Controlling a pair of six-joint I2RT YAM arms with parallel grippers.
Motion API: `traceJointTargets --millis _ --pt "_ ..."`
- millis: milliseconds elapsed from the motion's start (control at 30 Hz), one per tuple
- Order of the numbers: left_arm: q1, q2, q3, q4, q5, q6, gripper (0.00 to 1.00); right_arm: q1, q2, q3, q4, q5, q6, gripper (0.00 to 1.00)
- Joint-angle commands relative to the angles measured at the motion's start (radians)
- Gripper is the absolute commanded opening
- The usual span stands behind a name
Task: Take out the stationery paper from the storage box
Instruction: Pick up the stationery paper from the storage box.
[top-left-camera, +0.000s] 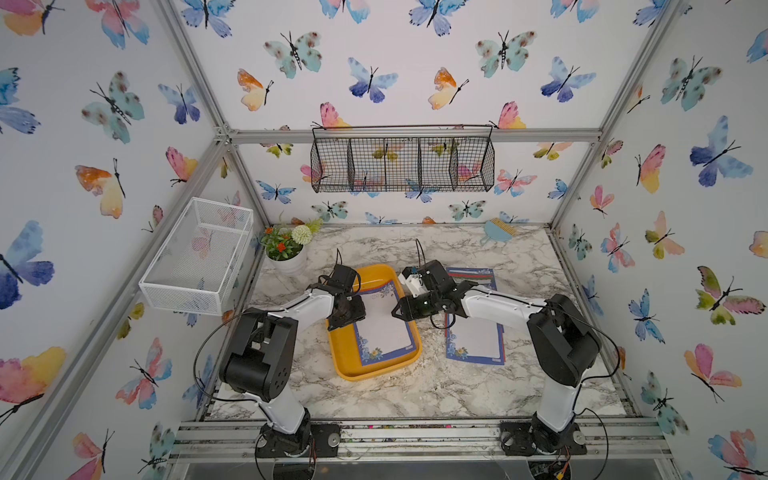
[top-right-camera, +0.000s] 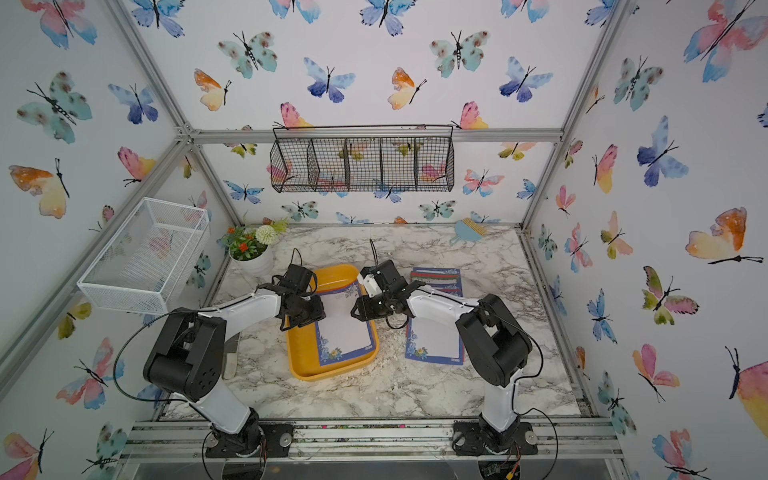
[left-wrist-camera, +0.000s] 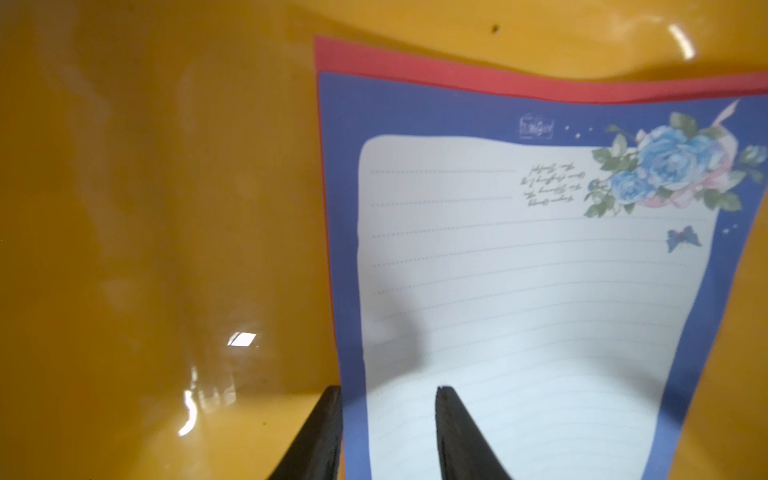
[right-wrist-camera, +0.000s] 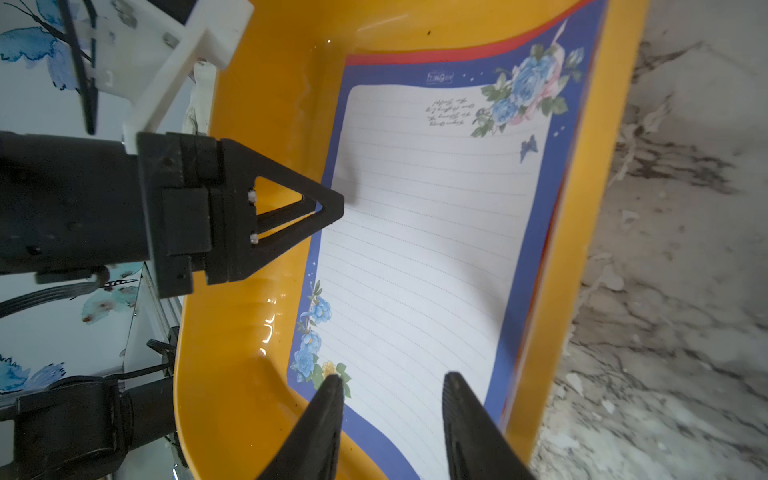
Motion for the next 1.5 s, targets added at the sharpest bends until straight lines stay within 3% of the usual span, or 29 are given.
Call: traceJointTargets --millis 0,133,300,467,567,833,967,1300,1467 --pt "0.004 -0.064 0.009 0.103 0.126 0.014 0.36 0.004 0.02 0.023 -0.026 0.01 -0.01 0.43" --pt "0.004 -0.054 0.018 0.141 0.211 0.012 0.31 0.004 0.018 0.025 -0.021 0.006 -0.01 0.43" --pt "0.005 -0.056 0.003 0.155 0.231 0.029 0.17 0.004 -0.002 0.012 -0.017 0.044 -0.01 0.43" --pt "0.003 -0.052 -0.006 0.168 0.281 0.039 0.16 0.003 -0.003 0.023 -0.027 0.052 -0.019 0.43" --pt "0.002 -0.038 -0.007 0.167 0.316 0.044 0.18 0.004 0.005 0.029 -0.027 0.046 -0.019 0.43" --pt "-0.032 0.004 0.003 0.161 0.364 0.068 0.43 0.004 0.012 0.034 -0.026 0.038 -0.018 0.43" --pt "-0.048 0.045 0.021 0.157 0.36 0.071 0.46 0.004 0.01 0.035 -0.03 0.036 -0.017 0.43" --pt "-0.059 0.07 0.042 0.122 0.299 0.089 0.44 0.004 0.007 0.028 -0.032 0.039 -0.019 0.43" --pt "-0.059 0.061 0.042 0.116 0.291 0.088 0.35 0.004 0.012 0.029 -0.03 0.038 -0.017 0.43"
